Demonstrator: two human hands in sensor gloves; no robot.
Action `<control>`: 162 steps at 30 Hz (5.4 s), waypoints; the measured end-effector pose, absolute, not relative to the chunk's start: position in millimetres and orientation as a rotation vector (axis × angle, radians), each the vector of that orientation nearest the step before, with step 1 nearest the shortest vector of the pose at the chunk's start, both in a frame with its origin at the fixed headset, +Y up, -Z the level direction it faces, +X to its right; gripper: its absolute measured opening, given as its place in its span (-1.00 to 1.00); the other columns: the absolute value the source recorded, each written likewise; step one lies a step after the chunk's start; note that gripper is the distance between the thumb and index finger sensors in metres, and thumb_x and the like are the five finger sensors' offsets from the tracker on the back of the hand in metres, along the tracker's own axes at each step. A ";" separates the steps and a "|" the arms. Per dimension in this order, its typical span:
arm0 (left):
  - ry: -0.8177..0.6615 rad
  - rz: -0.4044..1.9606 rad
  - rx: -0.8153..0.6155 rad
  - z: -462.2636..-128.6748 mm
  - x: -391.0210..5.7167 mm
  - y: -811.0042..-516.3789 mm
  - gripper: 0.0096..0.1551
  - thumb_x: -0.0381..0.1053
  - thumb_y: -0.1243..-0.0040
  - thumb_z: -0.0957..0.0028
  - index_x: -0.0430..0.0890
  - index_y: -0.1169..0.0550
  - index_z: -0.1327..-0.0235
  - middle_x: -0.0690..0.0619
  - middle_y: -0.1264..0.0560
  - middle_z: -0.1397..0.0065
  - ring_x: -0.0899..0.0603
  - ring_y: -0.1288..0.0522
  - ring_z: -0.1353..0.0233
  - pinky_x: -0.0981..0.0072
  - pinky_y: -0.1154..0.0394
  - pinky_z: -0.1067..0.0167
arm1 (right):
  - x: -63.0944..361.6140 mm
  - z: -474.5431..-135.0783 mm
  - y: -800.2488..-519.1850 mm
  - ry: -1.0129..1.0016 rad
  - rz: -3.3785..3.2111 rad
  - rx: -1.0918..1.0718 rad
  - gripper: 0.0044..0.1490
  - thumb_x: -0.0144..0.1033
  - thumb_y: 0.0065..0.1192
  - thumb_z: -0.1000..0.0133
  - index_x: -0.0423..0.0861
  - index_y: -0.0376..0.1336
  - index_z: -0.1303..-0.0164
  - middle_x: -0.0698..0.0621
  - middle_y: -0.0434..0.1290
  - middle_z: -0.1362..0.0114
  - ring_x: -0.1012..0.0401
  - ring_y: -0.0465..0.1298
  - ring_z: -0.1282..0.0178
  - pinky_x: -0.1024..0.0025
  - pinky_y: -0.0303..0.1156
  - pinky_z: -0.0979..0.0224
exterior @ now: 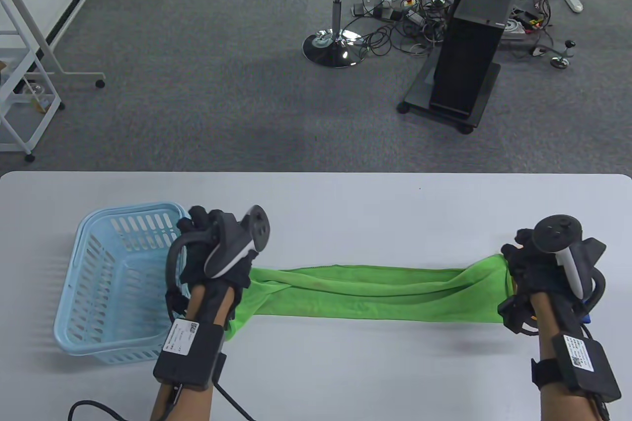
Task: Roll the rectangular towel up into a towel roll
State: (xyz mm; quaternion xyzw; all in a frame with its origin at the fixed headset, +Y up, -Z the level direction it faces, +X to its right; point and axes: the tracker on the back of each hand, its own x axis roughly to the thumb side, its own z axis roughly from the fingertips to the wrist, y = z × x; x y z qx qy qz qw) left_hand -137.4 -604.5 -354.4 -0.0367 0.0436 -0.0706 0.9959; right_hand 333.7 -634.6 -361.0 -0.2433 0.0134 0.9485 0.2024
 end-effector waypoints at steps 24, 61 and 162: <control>-0.116 -0.101 -0.298 -342.4 -1.5 -774.1 -0.20 0.28 -0.44 0.33 0.10 -0.59 -0.28 -0.06 -0.51 -0.38 -0.29 -0.41 -0.42 -0.33 -0.28 -0.35 | 118.5 -425.1 -783.9 0.648 2.944 -0.096 0.00 0.01 0.36 0.27 0.22 0.08 -0.44 -0.05 -0.13 -0.58 -0.07 -0.05 -0.59 -0.18 -0.15 -0.59; -0.085 0.399 0.236 -287.7 -109.9 -539.8 -0.39 0.17 -0.17 0.09 0.09 -0.62 -0.25 -0.05 -0.72 -0.19 -0.29 -0.61 -0.32 -0.29 -0.42 -0.24 | 138.8 -343.7 -596.3 0.143 2.238 0.157 -0.26 -0.33 0.22 0.11 0.10 0.26 -0.37 0.02 0.41 -0.24 0.19 0.65 -0.04 0.02 0.42 -0.37; -0.204 0.210 -0.370 -227.1 -62.1 -759.2 -0.46 0.17 -0.25 0.17 0.08 -0.68 -0.08 -0.15 -0.51 -0.44 -0.12 -0.70 -0.12 -0.17 -0.50 -0.19 | 172.2 -240.4 -773.4 0.516 2.756 0.288 -0.35 0.01 0.19 0.18 0.10 0.41 -0.14 -0.03 0.24 -0.45 0.01 0.31 -0.49 -0.20 0.15 -0.50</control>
